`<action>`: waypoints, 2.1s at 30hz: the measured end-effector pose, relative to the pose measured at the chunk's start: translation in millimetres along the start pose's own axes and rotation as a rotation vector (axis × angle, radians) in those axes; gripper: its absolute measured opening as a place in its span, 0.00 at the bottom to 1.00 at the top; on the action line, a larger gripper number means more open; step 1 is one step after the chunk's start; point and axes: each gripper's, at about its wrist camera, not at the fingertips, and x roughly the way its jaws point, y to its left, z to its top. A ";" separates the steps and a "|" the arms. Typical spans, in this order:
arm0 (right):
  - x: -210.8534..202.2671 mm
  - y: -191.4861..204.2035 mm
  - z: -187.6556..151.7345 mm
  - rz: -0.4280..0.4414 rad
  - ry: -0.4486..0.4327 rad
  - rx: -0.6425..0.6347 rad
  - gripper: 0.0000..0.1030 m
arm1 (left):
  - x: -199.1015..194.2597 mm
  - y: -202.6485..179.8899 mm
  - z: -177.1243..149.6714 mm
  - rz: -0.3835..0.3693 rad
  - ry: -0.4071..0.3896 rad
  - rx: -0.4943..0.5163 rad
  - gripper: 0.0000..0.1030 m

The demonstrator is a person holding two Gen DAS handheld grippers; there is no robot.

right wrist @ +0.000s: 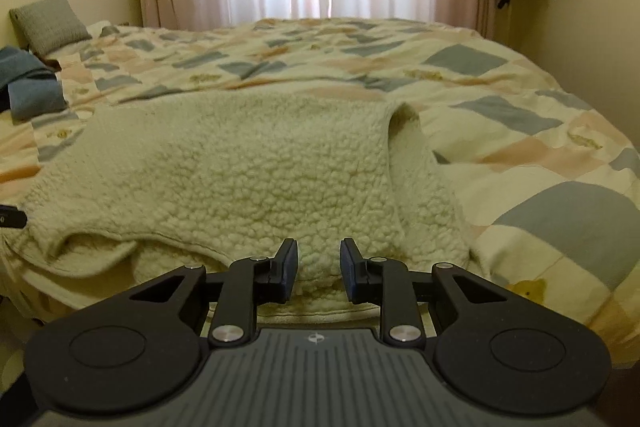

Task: Fold clothes

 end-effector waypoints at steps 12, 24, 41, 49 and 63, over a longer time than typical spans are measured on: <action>-28.5 5.7 -8.2 -0.022 -0.027 -0.018 0.38 | -23.3 50.1 -14.6 -0.053 -0.016 -0.168 0.40; -11.6 31.8 6.2 -0.019 -0.038 -0.113 0.50 | 43.7 136.4 -16.1 -0.402 0.067 -0.612 0.66; 25.6 -2.3 31.9 0.066 -0.021 0.110 0.32 | 66.5 106.6 -36.2 -0.425 -0.060 -0.863 0.44; 35.8 -41.2 23.7 0.156 0.029 0.369 0.26 | 36.6 87.3 5.5 -0.330 -0.112 -0.651 0.20; 25.7 -121.5 28.2 0.383 -0.045 0.719 0.30 | -23.5 -146.8 85.4 -0.368 -0.377 0.466 0.19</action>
